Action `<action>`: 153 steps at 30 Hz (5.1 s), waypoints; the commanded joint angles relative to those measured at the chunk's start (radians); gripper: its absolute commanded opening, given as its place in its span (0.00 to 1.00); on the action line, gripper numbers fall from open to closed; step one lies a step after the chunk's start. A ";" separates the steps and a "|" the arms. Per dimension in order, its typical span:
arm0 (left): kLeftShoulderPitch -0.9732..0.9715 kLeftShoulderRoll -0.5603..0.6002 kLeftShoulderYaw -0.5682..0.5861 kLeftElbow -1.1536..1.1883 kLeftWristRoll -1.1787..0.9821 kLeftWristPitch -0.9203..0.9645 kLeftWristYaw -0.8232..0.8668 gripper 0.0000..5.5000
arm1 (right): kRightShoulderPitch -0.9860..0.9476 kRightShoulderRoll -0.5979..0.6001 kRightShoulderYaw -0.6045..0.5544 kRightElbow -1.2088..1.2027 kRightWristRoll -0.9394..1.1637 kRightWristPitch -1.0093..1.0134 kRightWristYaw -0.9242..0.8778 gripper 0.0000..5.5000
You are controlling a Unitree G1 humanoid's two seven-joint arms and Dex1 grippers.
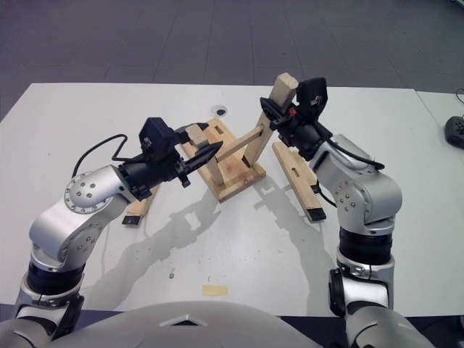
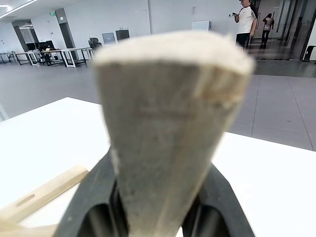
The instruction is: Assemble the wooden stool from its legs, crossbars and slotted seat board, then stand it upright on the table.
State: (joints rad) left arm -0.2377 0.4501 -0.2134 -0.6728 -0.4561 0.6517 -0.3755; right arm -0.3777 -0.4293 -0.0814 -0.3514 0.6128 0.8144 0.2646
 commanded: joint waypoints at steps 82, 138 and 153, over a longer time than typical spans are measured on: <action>-0.186 -0.017 0.369 0.081 -0.455 0.138 0.146 0.98 | -0.165 0.297 -0.009 0.249 0.206 -0.124 -0.157 0.98; -0.191 -0.137 0.619 0.393 -0.369 0.018 0.504 0.98 | 0.075 -0.244 -0.001 0.080 0.235 -0.072 0.273 0.98; -0.203 -0.142 0.607 0.415 -0.332 0.014 0.470 0.98 | 0.108 -0.200 0.029 0.258 -0.085 -0.056 0.168 0.98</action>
State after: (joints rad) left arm -0.4438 0.3154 0.3976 -0.2523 -0.8048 0.6724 0.0949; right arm -0.2630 -0.6528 -0.0203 -0.1516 0.5751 0.7206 0.5237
